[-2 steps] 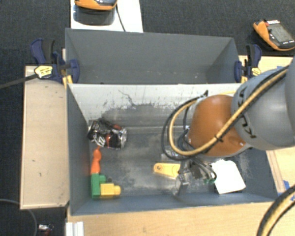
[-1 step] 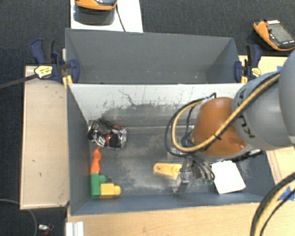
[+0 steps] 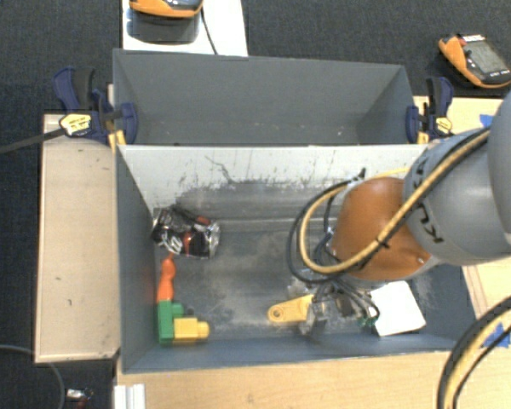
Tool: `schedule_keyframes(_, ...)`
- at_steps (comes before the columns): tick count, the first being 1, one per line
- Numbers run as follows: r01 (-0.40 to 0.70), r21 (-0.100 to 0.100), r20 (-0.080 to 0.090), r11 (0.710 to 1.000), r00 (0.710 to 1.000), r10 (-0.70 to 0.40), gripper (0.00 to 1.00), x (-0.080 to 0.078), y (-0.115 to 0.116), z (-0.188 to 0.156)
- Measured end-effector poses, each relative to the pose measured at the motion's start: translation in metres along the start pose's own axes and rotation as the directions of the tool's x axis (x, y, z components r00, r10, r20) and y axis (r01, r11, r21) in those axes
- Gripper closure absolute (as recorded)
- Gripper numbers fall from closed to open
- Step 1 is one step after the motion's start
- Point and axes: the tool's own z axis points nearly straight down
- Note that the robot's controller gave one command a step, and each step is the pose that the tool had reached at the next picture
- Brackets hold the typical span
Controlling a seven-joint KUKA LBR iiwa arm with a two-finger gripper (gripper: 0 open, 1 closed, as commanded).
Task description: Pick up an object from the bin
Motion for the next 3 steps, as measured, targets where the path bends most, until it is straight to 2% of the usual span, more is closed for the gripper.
schedule_keyframes(1, 0.001, 0.0, 0.0, 1.0, 1.0, -0.001, 1.0, 0.0, 0.0, 0.0)
schedule_keyframes(3, 0.002, 0.0, 0.0, 1.0, 1.0, -0.002, 1.0, 0.0, 0.0, -0.04)
